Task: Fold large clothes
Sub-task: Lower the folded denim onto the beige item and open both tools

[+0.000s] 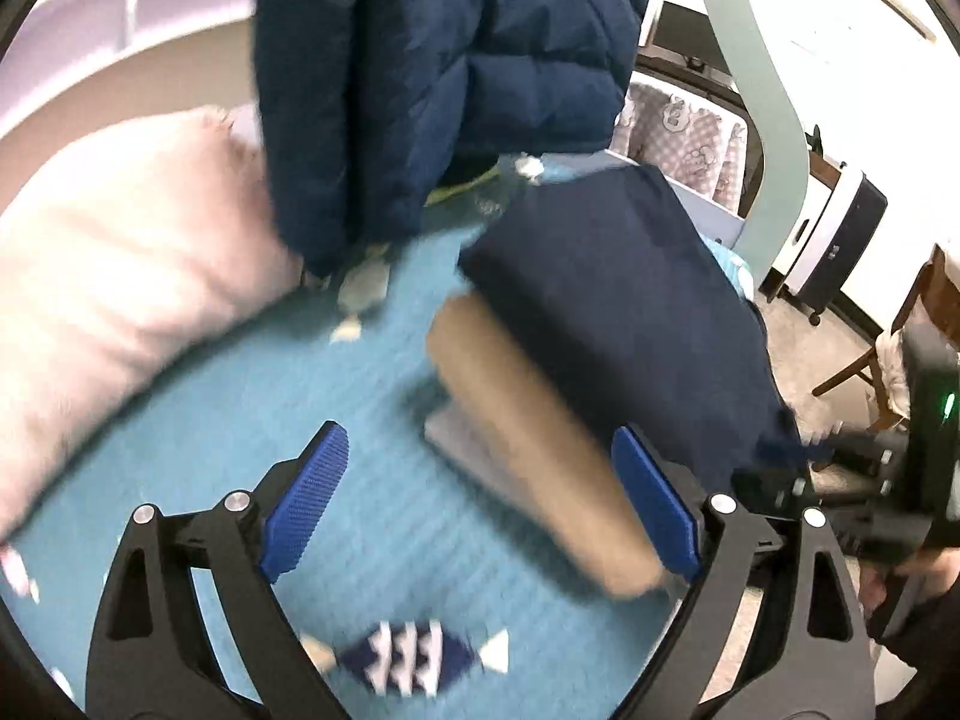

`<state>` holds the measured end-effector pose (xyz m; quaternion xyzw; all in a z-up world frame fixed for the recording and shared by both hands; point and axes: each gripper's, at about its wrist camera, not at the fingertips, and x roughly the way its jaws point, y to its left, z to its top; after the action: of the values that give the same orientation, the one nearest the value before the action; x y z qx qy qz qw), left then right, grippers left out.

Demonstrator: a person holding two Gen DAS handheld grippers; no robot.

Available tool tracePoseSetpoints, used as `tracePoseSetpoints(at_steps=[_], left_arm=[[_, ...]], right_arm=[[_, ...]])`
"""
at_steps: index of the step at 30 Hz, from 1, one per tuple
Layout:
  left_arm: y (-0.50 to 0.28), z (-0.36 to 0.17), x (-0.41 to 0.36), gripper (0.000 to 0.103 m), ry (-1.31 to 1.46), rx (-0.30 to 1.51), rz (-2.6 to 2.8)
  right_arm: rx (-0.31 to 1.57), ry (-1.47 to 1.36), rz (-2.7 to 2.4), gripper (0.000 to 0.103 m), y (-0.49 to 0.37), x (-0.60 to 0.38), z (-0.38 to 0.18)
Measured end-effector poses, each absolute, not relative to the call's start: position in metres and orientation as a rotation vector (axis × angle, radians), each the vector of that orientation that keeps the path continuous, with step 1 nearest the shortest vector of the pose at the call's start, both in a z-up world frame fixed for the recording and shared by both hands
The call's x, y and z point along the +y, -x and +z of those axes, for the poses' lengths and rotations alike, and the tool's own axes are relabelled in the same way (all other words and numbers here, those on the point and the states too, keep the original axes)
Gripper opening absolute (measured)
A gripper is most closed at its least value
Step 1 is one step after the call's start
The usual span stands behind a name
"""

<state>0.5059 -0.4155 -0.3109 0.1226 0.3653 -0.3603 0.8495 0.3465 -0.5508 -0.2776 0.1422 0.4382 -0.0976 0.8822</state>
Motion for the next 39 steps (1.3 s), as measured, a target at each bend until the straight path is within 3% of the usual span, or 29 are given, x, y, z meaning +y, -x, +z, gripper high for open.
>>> tracePoseSetpoints(at_steps=[11, 23, 39], left_arm=[[-0.44, -0.318, -0.329, 0.092, -0.138, 0.827, -0.736], [-0.388, -0.298, -0.242, 0.098, -0.05, 0.747, -0.716], [-0.283, -0.258, -0.159, 0.098, -0.047, 0.637, -0.563]], right_arm=[[0.786, -0.107, -0.352, 0.081, -0.303, -0.432, -0.24], [0.756, -0.002, -0.358, 0.083, -0.286, -0.353, -0.213], [0.709, 0.039, -0.282, 0.086, -0.22, -0.276, -0.18]])
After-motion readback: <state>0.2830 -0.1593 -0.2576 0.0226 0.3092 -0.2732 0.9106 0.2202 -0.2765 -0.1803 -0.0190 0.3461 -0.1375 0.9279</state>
